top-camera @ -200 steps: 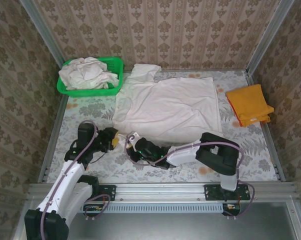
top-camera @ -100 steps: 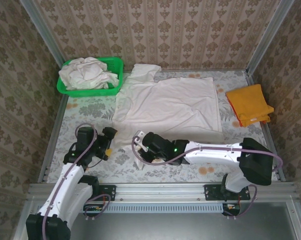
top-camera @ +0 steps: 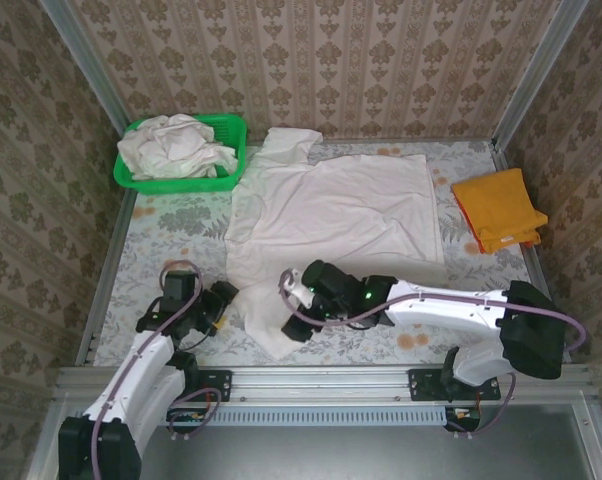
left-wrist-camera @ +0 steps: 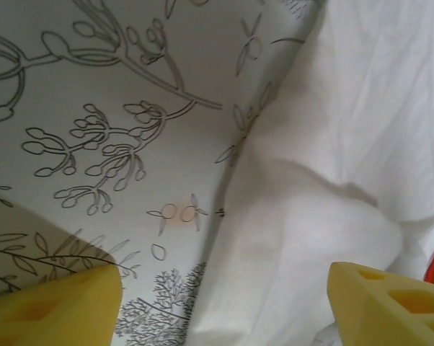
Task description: Fold and stack the t-shirts
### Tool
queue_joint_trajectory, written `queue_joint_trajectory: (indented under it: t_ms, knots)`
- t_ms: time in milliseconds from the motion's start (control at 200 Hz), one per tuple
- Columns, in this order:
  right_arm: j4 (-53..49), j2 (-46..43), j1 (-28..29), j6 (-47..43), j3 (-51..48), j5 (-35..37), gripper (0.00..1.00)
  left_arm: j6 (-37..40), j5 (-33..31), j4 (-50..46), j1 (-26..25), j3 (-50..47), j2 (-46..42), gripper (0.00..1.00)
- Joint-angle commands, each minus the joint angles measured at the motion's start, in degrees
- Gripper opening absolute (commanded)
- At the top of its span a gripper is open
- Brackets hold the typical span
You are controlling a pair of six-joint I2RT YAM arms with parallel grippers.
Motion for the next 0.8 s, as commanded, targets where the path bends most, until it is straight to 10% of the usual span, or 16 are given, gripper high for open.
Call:
queue_joint_trajectory:
  t_ms: [0, 385, 795]
  knots:
    - [6.65, -3.36, -4.23, 10.19, -4.25, 0.8, 0.82, 4.21, 1.56, 2.2, -0.04, -0.7, 2.46, 0.69]
    - [13.1, -6.21, -11.07, 18.51, -12.48, 2.52, 0.79, -0.25, -2.32, -0.27, -6.63, 3.58, 9.97, 0.52]
    - [14.82, -4.09, -11.01, 19.83, -14.01, 2.77, 0.79, 3.95, -19.63, -23.65, -20.0, 25.33, 25.58, 0.52]
